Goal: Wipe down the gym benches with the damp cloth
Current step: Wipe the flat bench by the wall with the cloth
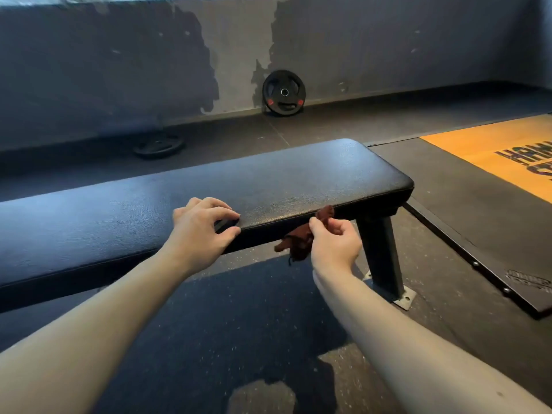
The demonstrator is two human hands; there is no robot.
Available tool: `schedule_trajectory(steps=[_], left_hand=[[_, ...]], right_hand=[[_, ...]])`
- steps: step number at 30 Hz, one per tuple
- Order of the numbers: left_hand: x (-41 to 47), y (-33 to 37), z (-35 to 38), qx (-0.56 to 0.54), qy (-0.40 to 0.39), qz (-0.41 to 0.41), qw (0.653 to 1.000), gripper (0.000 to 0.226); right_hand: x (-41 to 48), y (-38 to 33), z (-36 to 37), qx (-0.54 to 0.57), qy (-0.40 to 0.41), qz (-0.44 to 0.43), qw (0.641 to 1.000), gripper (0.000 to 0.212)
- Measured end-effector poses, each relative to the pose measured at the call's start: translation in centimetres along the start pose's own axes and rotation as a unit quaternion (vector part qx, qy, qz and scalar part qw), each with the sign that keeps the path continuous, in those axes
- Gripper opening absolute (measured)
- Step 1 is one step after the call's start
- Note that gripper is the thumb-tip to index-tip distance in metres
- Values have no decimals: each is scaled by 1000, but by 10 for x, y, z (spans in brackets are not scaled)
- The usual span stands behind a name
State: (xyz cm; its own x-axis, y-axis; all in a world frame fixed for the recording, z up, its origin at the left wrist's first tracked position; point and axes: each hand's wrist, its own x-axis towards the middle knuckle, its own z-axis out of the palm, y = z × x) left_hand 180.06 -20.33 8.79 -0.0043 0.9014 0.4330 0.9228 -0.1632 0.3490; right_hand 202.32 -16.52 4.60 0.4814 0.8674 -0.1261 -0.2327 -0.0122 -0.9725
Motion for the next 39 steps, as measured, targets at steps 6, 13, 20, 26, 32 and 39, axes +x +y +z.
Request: schedule_trajectory(steps=[6,13,20,26,32,39], left_hand=[[-3,-1,2,-9,7,5,1000,16],[-7,-11,-4,-11,9,15,1000,16],[-9,-20,-10,-10,9,14,1000,17],[-10,-19,-11,-9,15,14,1000,17],[-12,-24,-13,-16,6,8,1000,17],[-15,-36,-21,-16,-9,22,1000,18]], right_hand=[[-28,10,11,-23,-91,21,995,18],[32,-31,-18,47,35,15,998,17],[16,-19,-3,65,65,19,996,16],[-72,23,47,15,-115,76,990,20],[-40,2,34,30,-109,68,991,26],[8,-39,-3,77,19,33,996,14]])
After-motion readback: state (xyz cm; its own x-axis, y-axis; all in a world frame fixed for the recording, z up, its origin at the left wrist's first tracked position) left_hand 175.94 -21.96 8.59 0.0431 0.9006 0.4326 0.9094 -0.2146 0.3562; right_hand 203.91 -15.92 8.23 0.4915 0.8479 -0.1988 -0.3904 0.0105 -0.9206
